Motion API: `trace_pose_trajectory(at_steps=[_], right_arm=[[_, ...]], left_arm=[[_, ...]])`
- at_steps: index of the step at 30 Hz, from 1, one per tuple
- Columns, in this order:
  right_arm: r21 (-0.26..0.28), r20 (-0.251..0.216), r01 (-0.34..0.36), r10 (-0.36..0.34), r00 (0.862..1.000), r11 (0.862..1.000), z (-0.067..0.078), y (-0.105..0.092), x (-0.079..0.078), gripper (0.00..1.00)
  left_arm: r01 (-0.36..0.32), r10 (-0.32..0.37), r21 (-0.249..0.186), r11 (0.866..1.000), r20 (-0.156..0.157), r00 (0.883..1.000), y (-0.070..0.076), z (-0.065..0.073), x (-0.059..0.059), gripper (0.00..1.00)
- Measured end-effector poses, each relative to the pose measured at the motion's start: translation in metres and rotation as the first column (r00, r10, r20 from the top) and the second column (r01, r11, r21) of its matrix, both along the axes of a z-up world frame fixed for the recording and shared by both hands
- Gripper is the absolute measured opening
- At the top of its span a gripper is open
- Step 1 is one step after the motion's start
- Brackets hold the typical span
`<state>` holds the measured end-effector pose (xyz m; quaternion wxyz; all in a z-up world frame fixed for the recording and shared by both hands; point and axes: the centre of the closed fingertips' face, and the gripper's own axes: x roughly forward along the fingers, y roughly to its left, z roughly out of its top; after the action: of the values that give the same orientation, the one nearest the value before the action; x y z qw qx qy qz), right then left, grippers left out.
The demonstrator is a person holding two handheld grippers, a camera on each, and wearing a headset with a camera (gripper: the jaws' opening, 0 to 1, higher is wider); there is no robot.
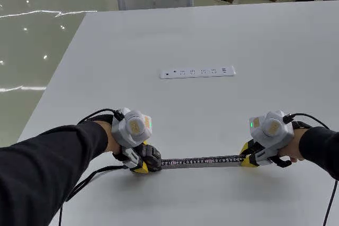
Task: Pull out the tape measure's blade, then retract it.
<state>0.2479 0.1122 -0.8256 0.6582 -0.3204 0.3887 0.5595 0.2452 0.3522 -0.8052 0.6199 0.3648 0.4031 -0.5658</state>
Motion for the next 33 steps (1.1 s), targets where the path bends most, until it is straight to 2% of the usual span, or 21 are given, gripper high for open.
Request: trace_pose_trajectory(at_steps=[2,6,8,10,12,13,15,17,20,21,22,23,24,25,26,27,28,30,31,32,33], right_arm=[[-0.003,0.005,0.021,-0.021,1.000,1.000,0.000,0.000,0.000,0.13],[-0.004,0.019,0.064,-0.064,0.998,0.998,0.000,0.001,0.002,0.15],[0.025,0.056,0.101,-0.102,0.993,0.995,0.003,0.002,0.008,0.16],[0.045,0.057,0.142,-0.144,0.988,0.989,0.005,0.004,0.008,0.22],[0.066,0.070,0.175,-0.180,0.981,0.982,0.008,0.005,0.010,0.29],[0.081,0.068,0.181,-0.187,0.980,0.980,0.012,0.007,0.008,0.30],[0.103,0.054,0.200,-0.206,0.977,0.974,0.016,0.008,0.005,0.28],[0.111,0.060,0.218,-0.225,0.972,0.970,0.018,0.006,0.003,0.28],[0.162,0.093,0.272,-0.289,0.953,0.948,0.027,0.003,0.008,0.43],[0.180,0.093,0.287,-0.307,0.947,0.941,0.032,0.001,0.007,0.48],[0.192,0.091,0.302,-0.324,0.942,0.934,0.035,0.000,0.006,0.50],[0.210,0.089,0.338,-0.362,0.928,0.917,0.039,-0.004,0.006,0.52],[0.219,0.086,0.349,-0.374,0.923,0.911,0.040,-0.006,0.005,0.56],[0.221,0.069,0.354,-0.376,0.924,0.909,0.040,-0.008,0.000,0.59],[0.226,0.043,0.374,-0.393,0.919,0.900,0.041,-0.010,-0.007,0.62],[0.222,0.047,0.377,-0.396,0.917,0.899,0.040,-0.014,-0.008,0.65],[0.220,0.049,0.390,-0.410,0.911,0.894,0.039,-0.019,-0.012,0.67],[0.233,0.045,0.424,-0.445,0.894,0.875,0.042,-0.024,-0.016,0.70],[0.248,0.046,0.453,-0.477,0.878,0.857,0.045,-0.030,-0.017,0.72],[0.257,0.049,0.474,-0.501,0.864,0.842,0.047,-0.034,-0.017,0.74],[0.272,0.048,0.496,-0.527,0.849,0.824,0.051,-0.039,-0.019,0.78]], left_arm=[[-0.014,0.014,-0.020,1.000,-0.001,1.000,0.000,0.001,0.001,0.37],[-0.028,0.028,-0.024,0.999,0.012,1.000,-0.001,0.001,0.000,0.37],[-0.054,0.054,-0.032,0.998,0.015,0.998,0.000,0.002,0.002,0.37],[-0.089,0.090,-0.049,0.995,0.018,0.996,0.001,0.003,0.004,0.38],[-0.165,0.167,-0.073,0.984,0.019,0.986,0.005,0.005,0.009,0.44],[-0.225,0.227,-0.085,0.971,0.013,0.974,0.009,0.006,0.013,0.48],[-0.282,0.285,-0.120,0.952,0.012,0.958,0.012,0.010,0.017,0.59],[-0.349,0.355,-0.165,0.922,0.006,0.935,0.017,0.016,0.022,0.71],[-0.440,0.446,-0.219,0.871,-0.022,0.895,0.025,0.023,0.025,0.84],[-0.493,0.492,-0.215,0.843,-0.066,0.868,0.030,0.024,0.021,0.88],[-0.533,0.530,-0.224,0.816,-0.079,0.845,0.033,0.024,0.021,0.90],[-0.551,0.557,-0.271,0.789,-0.062,0.828,0.035,0.027,0.025,0.94],[-0.559,0.574,-0.294,0.775,-0.040,0.818,0.039,0.029,0.027,1.00],[-0.572,0.592,-0.312,0.759,-0.037,0.805,0.043,0.030,0.027,1.00],[-0.606,0.625,-0.327,0.725,-0.055,0.778,0.049,0.031,0.023,1.00],[-0.614,0.638,-0.345,0.710,-0.056,0.768,0.052,0.032,0.022,1.00],[-0.622,0.659,-0.384,0.682,-0.045,0.751,0.058,0.036,0.022,1.00],[-0.649,0.680,-0.410,0.640,-0.090,0.727,0.062,0.038,0.015,1.00],[-0.640,0.683,-0.438,0.631,-0.079,0.726,0.066,0.042,0.011,1.00],[-0.625,0.682,-0.450,0.637,-0.047,0.729,0.070,0.045,0.010,1.00],[-0.619,0.689,-0.460,0.636,-0.023,0.725,0.077,0.048,0.006,1.00]])
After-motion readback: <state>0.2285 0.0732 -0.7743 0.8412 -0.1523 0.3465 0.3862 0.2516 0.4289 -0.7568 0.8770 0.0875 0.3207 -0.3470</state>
